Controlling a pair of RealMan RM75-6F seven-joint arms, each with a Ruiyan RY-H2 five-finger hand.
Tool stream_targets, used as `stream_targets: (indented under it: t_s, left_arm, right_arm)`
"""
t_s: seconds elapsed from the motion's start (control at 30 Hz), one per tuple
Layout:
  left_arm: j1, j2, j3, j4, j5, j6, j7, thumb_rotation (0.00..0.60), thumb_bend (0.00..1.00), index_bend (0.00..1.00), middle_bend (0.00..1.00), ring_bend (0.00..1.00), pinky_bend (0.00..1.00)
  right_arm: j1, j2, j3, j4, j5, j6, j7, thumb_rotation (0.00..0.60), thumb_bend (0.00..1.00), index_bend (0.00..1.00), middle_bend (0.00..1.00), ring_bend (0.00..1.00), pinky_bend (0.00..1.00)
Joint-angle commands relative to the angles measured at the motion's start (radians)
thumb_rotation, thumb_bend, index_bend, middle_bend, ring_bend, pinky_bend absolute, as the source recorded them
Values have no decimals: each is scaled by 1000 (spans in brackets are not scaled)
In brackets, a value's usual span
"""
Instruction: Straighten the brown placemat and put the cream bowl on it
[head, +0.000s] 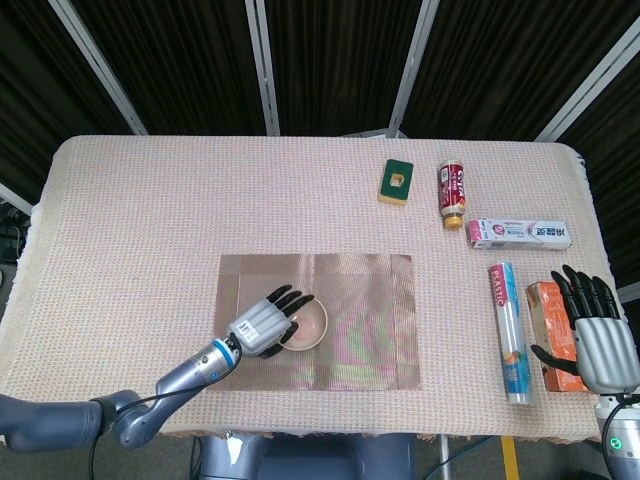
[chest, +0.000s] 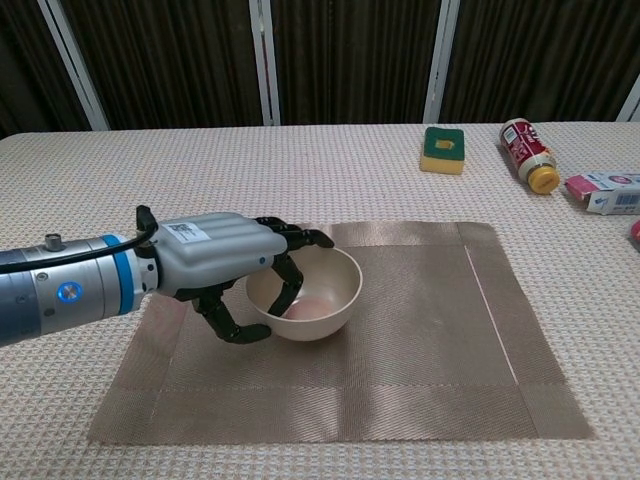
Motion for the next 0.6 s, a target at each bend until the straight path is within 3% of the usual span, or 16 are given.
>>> stream_targets:
  t_s: [0.03, 0.07, 0.13, 0.2, 0.27, 0.5, 0.6]
  left_arm:
    - [-4, -27, -2, 23, -15, 11, 28, 600, 423, 618, 0, 0, 0]
    - [-4, -30, -3, 26, -16, 17, 34, 600, 402, 580, 0, 0, 0]
    - [-4, -35, -3, 31, -21, 28, 53, 600, 249, 397, 0, 0, 0]
    - [-4, -32, -1, 28, -29, 32, 72, 600, 37, 100, 0, 0, 0]
    - [-3, -21, -2, 15, -38, 42, 94, 600, 0, 3, 0, 0, 0]
    - [39, 68, -12, -93, -21, 144, 100, 600, 0, 0, 0, 0, 0]
    - [86, 133, -23, -148, -8, 242, 99, 600, 0, 0, 0, 0, 0]
  right_arm:
    - [0, 1, 1, -1, 1, 0, 2, 600, 0, 0, 0, 0, 0]
    - [1, 1, 2, 0, 1, -1, 2, 600, 0, 0, 0, 0, 0]
    - [1, 2, 2, 1, 3, -2, 5, 600, 0, 0, 0, 0, 0]
    - [2, 2, 3, 2, 4, -4, 7, 600, 0, 0, 0, 0, 0]
    - [2, 5, 2, 0, 3, -5, 9, 600, 0, 0, 0, 0, 0]
    - [-1, 11, -4, -6, -1, -6, -5, 600, 0, 0, 0, 0, 0]
    - [-3, 14, -5, -12, -1, -5, -16, 600, 0, 0, 0, 0, 0]
